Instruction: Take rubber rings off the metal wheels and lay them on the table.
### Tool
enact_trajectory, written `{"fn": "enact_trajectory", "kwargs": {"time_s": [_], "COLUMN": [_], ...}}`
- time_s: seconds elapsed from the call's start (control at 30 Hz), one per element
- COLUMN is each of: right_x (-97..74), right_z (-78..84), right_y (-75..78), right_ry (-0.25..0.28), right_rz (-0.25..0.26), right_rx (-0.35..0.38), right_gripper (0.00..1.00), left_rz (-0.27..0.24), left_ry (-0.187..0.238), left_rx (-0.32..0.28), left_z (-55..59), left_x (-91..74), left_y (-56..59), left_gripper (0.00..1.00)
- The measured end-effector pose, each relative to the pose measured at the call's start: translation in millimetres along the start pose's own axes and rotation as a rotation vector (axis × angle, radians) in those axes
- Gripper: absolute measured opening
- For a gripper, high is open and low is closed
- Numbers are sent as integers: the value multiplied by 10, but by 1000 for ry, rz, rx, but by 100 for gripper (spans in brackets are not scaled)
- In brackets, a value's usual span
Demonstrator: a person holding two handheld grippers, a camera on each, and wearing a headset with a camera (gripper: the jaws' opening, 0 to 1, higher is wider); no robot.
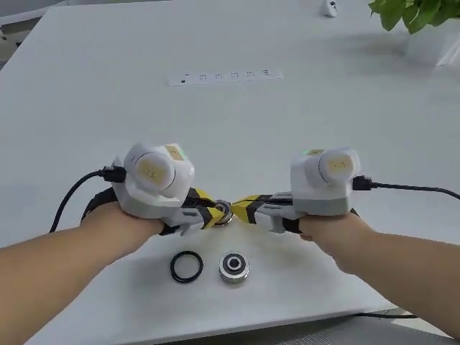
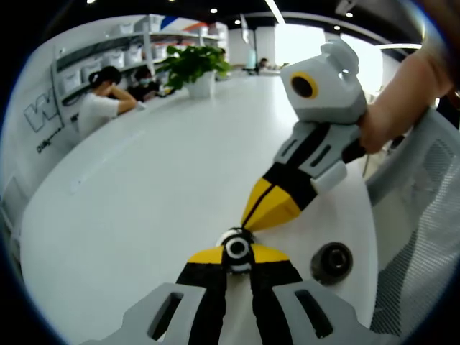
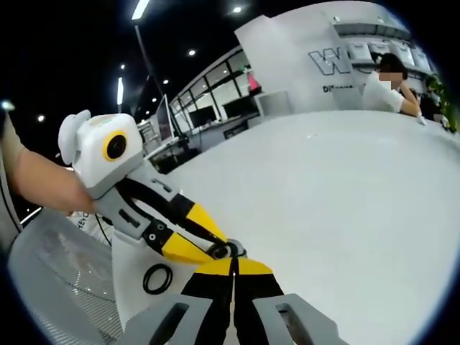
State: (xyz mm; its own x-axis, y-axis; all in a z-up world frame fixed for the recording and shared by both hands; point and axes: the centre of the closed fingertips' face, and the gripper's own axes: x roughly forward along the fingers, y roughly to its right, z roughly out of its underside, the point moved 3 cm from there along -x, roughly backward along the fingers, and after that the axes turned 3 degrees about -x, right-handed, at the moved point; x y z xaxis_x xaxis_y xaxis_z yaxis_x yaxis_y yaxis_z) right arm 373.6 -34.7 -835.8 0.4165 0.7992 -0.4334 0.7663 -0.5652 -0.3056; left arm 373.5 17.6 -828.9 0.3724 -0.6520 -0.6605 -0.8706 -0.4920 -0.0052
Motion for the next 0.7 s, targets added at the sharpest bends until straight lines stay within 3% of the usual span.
{"fn": "enact_trajectory", "kwargs": {"time_s": [0.7], "right_x": [0], "right_z": [-14], "right_y": [-115], "right_ry": [19], "right_rz": [-64], "right_rx": [43], "right_gripper": [0], "left_rz": [2], "left_ry": [-7], "left_rx": [9], "left_z": [-7], "left_x": [-1], "left_y": [37], "left_gripper": [11]}}
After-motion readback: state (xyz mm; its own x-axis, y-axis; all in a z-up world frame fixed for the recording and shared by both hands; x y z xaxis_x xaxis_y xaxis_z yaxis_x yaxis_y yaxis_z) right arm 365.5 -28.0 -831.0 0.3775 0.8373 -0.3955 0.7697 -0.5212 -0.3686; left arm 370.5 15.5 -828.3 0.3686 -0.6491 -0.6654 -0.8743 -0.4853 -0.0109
